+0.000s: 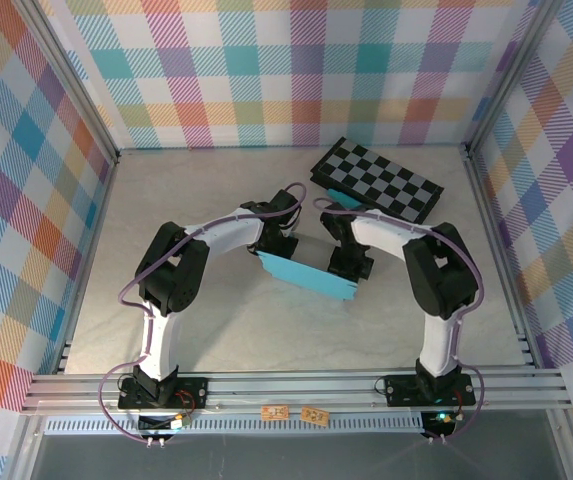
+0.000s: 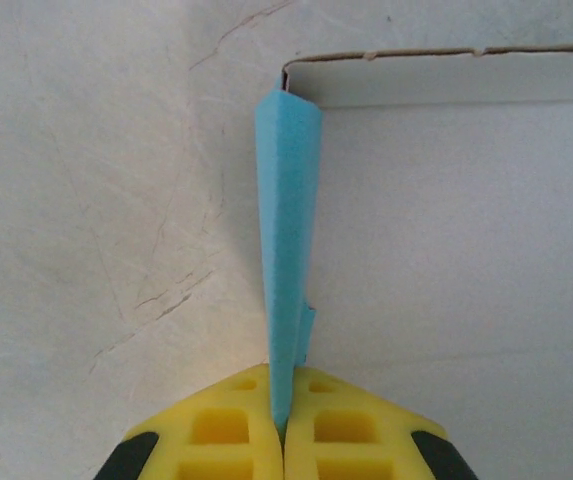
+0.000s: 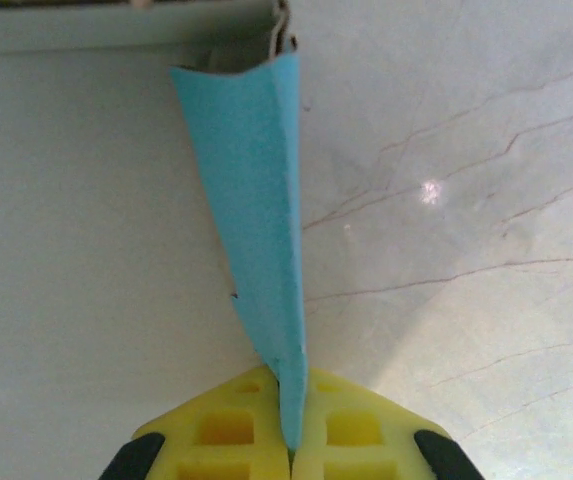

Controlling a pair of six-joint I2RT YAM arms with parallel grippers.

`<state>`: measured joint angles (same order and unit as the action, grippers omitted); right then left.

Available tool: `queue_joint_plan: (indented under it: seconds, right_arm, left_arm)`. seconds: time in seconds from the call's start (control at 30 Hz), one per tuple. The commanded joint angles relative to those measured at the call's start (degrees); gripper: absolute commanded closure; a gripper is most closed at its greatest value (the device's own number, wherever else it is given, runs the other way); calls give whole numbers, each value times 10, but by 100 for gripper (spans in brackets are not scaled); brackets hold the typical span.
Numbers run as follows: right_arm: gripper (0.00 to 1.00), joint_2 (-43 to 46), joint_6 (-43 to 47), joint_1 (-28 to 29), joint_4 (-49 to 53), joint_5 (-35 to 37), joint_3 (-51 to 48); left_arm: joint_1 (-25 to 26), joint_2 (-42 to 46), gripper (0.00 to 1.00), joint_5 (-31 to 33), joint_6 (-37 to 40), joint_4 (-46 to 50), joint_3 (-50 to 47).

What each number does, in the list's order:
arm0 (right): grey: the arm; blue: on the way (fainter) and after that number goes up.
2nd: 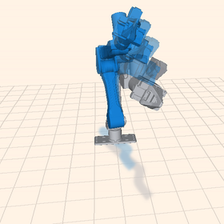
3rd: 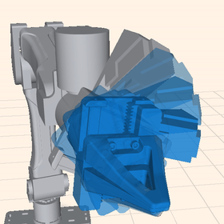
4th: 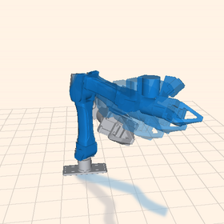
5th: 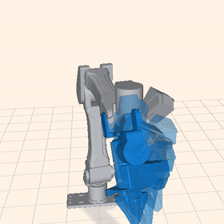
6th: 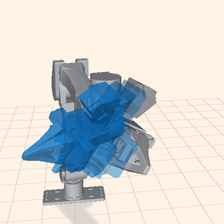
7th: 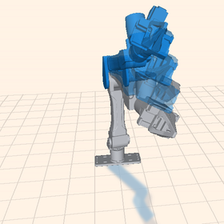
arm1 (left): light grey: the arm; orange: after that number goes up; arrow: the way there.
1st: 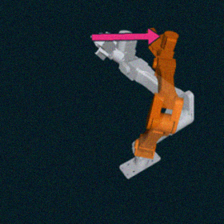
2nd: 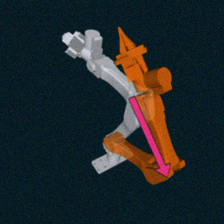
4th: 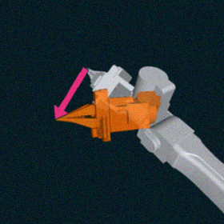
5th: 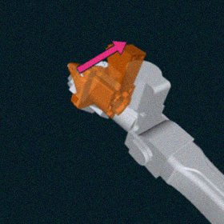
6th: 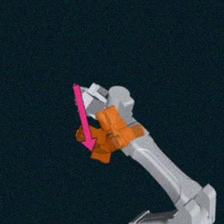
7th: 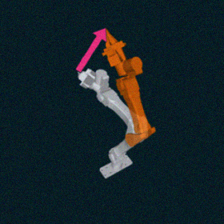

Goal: Fold the paper box

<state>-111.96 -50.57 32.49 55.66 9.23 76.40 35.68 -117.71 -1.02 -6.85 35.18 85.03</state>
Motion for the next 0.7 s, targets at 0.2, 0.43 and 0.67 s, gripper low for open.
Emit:
queue_joint_plan:
  seconds: [0.2,0.43,0.67]
  right_arm:
    - [82,60,-11,11,-6,0,-34]
    - [54,127,-2,-3,-31,-78,-56]
    - [53,134,-13,-8,-82,-123,-114]
  left_arm:
    - [-4,-16,100,20,-5,8,15]
    - [-6,-16,100,18,-8,1,9]
    - [-7,-17,100,16,-8,2,13]
